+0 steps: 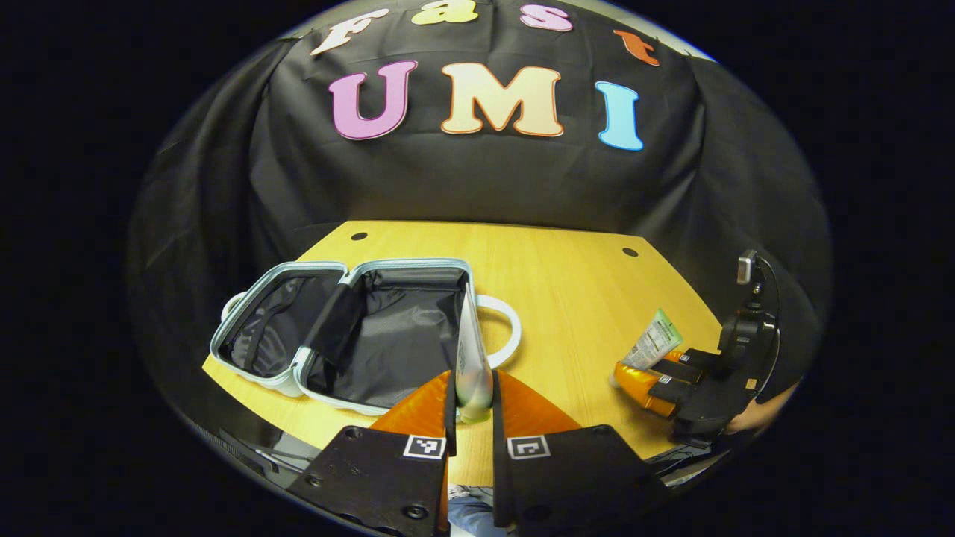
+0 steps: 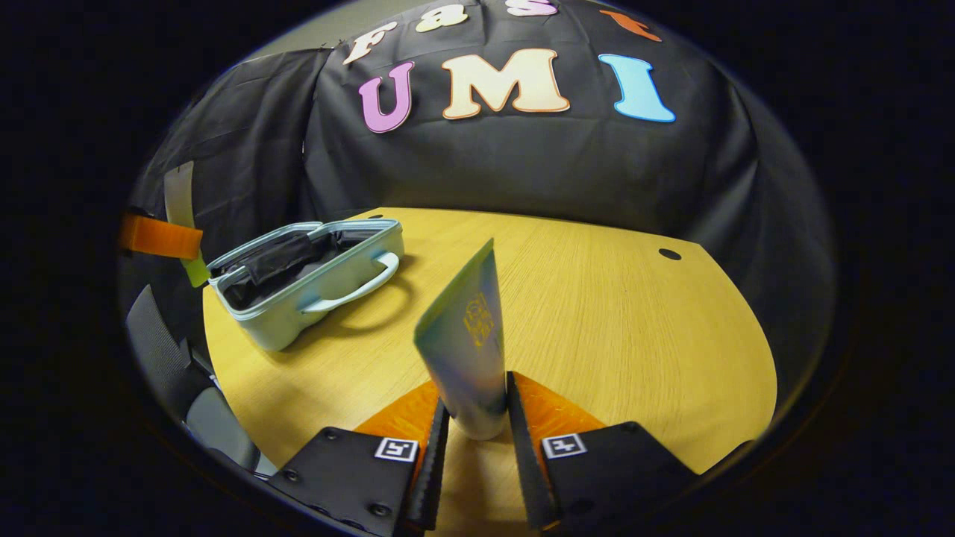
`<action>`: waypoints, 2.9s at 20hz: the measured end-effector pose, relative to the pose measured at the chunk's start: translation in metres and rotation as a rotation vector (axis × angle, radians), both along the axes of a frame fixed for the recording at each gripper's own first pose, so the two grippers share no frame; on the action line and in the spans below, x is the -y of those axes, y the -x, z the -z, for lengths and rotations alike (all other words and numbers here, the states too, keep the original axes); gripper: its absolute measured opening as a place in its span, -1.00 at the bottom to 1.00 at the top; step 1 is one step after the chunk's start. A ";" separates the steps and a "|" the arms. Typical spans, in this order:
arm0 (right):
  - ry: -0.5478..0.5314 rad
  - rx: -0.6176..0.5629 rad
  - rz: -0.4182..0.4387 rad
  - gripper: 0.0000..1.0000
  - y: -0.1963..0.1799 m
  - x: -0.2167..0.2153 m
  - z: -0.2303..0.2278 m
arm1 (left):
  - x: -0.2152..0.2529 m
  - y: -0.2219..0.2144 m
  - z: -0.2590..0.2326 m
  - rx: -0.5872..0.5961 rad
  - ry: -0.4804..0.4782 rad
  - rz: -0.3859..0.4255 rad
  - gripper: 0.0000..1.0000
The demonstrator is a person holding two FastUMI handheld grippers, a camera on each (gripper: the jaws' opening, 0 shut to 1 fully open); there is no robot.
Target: First open the suitcase, pack the skin care products into it, and then close the suitcase.
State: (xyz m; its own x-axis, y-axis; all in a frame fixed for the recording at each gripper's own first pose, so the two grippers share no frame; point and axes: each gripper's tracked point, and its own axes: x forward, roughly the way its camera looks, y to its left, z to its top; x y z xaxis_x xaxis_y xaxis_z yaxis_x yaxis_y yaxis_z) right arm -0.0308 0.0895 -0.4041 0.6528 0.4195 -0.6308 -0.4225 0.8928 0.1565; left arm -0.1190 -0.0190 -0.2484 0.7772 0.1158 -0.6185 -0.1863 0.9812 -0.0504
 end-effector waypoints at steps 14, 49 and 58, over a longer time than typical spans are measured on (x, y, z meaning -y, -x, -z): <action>-0.127 -0.197 -0.006 -0.37 -0.001 -0.097 -0.072 | -0.104 -0.031 0.063 -0.222 0.021 0.017 -0.69; -0.193 -0.251 0.037 0.95 -0.058 -0.303 -0.096 | -0.400 -0.060 0.035 -0.017 -0.017 -0.211 0.91; -0.115 -0.108 0.153 0.95 -0.093 -0.258 -0.116 | -0.518 -0.017 0.070 -0.138 -0.038 -0.385 0.91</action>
